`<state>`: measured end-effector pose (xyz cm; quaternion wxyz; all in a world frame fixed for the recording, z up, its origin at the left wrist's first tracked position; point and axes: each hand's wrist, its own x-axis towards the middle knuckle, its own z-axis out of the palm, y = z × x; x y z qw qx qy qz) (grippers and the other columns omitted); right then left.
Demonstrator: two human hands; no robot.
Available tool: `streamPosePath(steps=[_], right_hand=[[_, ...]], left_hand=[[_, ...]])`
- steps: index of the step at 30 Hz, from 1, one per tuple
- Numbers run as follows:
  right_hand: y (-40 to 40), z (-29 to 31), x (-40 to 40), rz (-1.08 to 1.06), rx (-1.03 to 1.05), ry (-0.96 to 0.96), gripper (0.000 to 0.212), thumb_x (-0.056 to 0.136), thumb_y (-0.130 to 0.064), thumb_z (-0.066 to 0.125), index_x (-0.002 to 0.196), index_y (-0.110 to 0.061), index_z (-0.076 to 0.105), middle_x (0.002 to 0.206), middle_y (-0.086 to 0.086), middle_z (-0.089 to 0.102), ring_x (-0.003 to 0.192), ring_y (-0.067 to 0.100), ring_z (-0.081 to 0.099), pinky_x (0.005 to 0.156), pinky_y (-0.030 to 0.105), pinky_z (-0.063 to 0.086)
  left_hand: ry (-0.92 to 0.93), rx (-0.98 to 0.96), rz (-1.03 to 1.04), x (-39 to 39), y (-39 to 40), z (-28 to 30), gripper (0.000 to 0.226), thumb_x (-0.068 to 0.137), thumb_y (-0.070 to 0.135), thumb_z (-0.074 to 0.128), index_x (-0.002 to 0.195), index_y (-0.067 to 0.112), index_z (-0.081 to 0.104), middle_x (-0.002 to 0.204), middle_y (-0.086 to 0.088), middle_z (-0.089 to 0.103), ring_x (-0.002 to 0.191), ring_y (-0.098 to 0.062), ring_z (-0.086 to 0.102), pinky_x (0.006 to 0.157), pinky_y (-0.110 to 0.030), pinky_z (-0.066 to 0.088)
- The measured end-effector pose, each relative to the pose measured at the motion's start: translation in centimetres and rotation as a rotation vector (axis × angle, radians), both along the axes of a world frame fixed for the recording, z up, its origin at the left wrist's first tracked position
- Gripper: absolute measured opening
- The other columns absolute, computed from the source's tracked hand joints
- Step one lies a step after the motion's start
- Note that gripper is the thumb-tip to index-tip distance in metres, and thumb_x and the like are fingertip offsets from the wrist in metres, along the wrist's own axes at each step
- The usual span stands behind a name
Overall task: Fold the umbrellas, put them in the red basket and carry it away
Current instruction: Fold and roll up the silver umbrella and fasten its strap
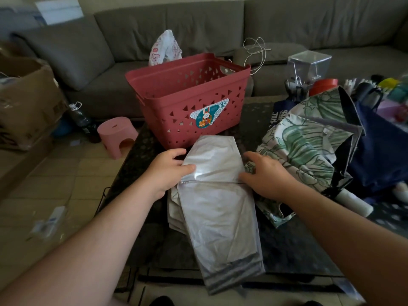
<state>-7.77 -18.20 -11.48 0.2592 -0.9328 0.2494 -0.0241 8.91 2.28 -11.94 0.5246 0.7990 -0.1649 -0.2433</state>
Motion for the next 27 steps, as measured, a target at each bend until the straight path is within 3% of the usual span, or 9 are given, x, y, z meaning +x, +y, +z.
streamPosePath(steps=[2, 5, 7, 10, 13, 16, 21, 25, 27], right_hand=[[-0.1, -0.1, 0.3, -0.051, 0.066, 0.001, 0.055, 0.094, -0.041, 0.067, 0.144, -0.025, 0.054, 0.136, 0.005, 0.064, 0.122, 0.027, 0.059, 0.096, 0.035, 0.048], [-0.4, -0.8, 0.8, -0.112, 0.223, -0.066, 0.023, 0.09, -0.039, 0.071, 0.111, -0.031, 0.073, 0.104, -0.003, 0.075, 0.091, 0.021, 0.069, 0.079, 0.039, 0.059], [-0.6, -1.2, 1.2, -0.156, 0.353, -0.157, 0.01, 0.089, -0.034, 0.073, 0.096, -0.028, 0.076, 0.09, 0.0, 0.076, 0.082, 0.023, 0.072, 0.073, 0.042, 0.061], [-0.8, -1.4, 1.7, -0.198, 0.531, -0.294, 0.005, 0.091, -0.021, 0.076, 0.095, -0.022, 0.073, 0.091, 0.0, 0.077, 0.078, 0.016, 0.07, 0.069, 0.032, 0.058], [-0.7, -1.4, 2.0, -0.221, 0.685, -0.382, 0.007, 0.093, -0.012, 0.075, 0.097, -0.017, 0.07, 0.094, 0.006, 0.075, 0.064, 0.006, 0.062, 0.053, 0.02, 0.049], [-0.7, -1.1, 2.1, -0.241, 0.727, -0.446, 0.012, 0.091, -0.009, 0.077, 0.1, -0.007, 0.069, 0.086, 0.006, 0.07, 0.05, 0.001, 0.054, 0.045, 0.018, 0.043], [-0.9, -0.5, 1.6, -0.21, 0.735, -0.496, 0.017, 0.088, -0.016, 0.082, 0.098, -0.009, 0.069, 0.087, 0.005, 0.075, 0.062, 0.004, 0.06, 0.054, 0.022, 0.047], [-0.8, 0.3, 1.5, -0.185, 0.747, -0.573, 0.011, 0.089, -0.009, 0.08, 0.092, -0.008, 0.069, 0.077, 0.003, 0.07, 0.048, -0.003, 0.053, 0.046, 0.013, 0.041], [-0.7, 0.6, 1.4, -0.154, 0.771, -0.611, 0.012, 0.088, -0.007, 0.081, 0.091, -0.008, 0.069, 0.077, 0.003, 0.071, 0.058, 0.0, 0.06, 0.056, 0.015, 0.047]], left_hand=[[-0.001, -0.03, -0.022, -0.2, -0.1, 0.4, 0.071, 0.091, 0.011, 0.081, 0.153, 0.021, 0.049, 0.117, 0.001, 0.075, 0.095, -0.011, 0.077, 0.076, -0.025, 0.06], [-0.016, -0.084, -0.055, -0.6, -0.1, 0.9, 0.07, 0.092, 0.01, 0.079, 0.154, 0.024, 0.048, 0.117, 0.001, 0.077, 0.097, -0.012, 0.078, 0.082, -0.029, 0.061], [-0.03, -0.111, -0.069, -0.9, -0.1, 1.2, 0.066, 0.093, 0.01, 0.078, 0.151, 0.027, 0.051, 0.111, 0.003, 0.078, 0.095, -0.01, 0.078, 0.082, -0.029, 0.062], [-0.034, -0.167, -0.073, -1.2, 0.1, 1.5, 0.064, 0.094, 0.009, 0.077, 0.149, 0.028, 0.052, 0.111, 0.001, 0.079, 0.098, -0.012, 0.078, 0.084, -0.031, 0.062], [-0.023, -0.223, -0.101, -1.7, 0.1, 2.0, 0.062, 0.094, 0.006, 0.075, 0.146, 0.031, 0.053, 0.105, 0.0, 0.081, 0.101, -0.015, 0.077, 0.088, -0.031, 0.061], [0.011, -0.278, -0.185, -2.4, 0.3, 2.3, 0.065, 0.093, 0.0, 0.074, 0.144, 0.032, 0.052, 0.108, -0.011, 0.08, 0.107, -0.026, 0.076, 0.096, -0.038, 0.059], [0.023, -0.345, -0.3, -3.0, 1.0, 3.0, 0.076, 0.079, 0.01, 0.077, 0.146, 0.035, 0.051, 0.106, -0.017, 0.077, 0.103, -0.031, 0.076, 0.088, -0.039, 0.062], [-0.046, -0.362, -0.324, -3.0, 1.6, 3.5, 0.082, 0.075, 0.016, 0.081, 0.147, 0.041, 0.05, 0.09, -0.011, 0.072, 0.088, -0.028, 0.068, 0.081, -0.034, 0.054], [-0.031, -0.409, -0.328, -3.1, 1.8, 3.7, 0.085, 0.073, 0.019, 0.082, 0.147, 0.045, 0.05, 0.092, -0.02, 0.067, 0.087, -0.034, 0.063, 0.081, -0.04, 0.053]])
